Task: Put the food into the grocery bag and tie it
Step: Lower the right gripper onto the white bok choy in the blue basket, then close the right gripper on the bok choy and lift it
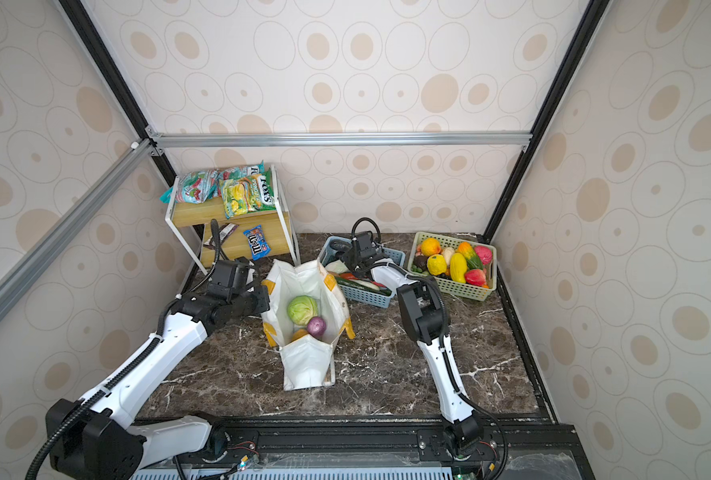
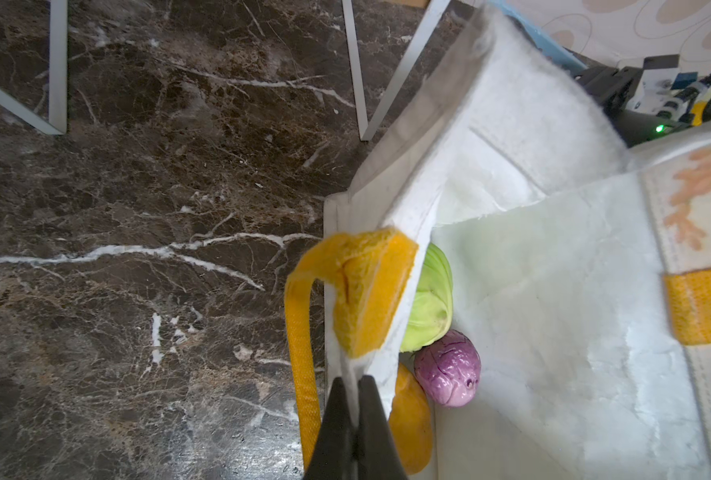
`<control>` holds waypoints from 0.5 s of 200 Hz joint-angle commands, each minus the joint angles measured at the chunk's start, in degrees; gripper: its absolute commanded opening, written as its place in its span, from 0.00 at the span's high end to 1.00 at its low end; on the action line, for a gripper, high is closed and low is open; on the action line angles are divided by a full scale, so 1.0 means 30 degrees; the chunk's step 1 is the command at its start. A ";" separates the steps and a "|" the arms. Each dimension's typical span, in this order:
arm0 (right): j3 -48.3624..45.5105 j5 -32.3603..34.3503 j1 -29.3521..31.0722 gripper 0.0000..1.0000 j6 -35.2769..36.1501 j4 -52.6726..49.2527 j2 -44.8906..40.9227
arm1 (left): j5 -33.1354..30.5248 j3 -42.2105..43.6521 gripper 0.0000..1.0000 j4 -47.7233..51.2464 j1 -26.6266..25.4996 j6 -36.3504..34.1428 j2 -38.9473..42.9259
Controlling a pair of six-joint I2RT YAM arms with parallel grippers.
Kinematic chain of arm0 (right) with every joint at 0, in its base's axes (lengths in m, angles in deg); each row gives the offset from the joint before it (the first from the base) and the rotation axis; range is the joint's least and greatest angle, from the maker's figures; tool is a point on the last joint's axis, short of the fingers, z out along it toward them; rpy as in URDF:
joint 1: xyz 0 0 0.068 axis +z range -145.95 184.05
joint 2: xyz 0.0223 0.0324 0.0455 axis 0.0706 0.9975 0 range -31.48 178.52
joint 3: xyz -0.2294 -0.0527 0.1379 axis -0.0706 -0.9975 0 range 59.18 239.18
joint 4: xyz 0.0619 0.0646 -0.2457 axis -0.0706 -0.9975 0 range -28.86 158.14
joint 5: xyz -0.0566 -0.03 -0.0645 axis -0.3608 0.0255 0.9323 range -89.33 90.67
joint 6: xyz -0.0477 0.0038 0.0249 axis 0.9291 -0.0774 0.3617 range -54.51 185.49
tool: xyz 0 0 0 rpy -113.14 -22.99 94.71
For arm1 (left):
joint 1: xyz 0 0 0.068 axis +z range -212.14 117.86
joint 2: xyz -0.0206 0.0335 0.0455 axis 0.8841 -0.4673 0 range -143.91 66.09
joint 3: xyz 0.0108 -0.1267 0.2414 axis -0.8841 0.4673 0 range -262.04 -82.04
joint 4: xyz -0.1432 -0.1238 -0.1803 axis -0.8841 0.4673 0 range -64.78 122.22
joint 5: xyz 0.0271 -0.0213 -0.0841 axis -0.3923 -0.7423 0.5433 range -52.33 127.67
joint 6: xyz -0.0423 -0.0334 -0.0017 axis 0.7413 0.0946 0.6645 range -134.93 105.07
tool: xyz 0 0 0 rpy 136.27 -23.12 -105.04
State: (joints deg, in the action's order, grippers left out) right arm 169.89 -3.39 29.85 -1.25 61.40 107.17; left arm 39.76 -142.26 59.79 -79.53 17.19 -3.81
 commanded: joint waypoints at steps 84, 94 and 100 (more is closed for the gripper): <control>-0.3001 0.1352 -0.0184 0.49 0.0395 0.1090 -0.3569 | -0.0520 0.0213 1.00 0.0055 0.0143 0.0221 0.1386; -0.3167 0.1403 -0.0274 0.49 0.0361 0.1162 -0.3773 | -0.0570 0.0190 1.00 0.0065 0.0157 0.0221 0.1444; -0.3297 0.1436 -0.0285 0.49 0.0385 0.1232 -0.3917 | -0.0606 0.0183 1.00 0.0051 0.0142 0.0221 0.1490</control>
State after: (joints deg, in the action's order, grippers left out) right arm 161.59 -0.09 29.41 -0.62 64.04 99.06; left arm 39.24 -141.41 59.62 -79.51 17.23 -0.84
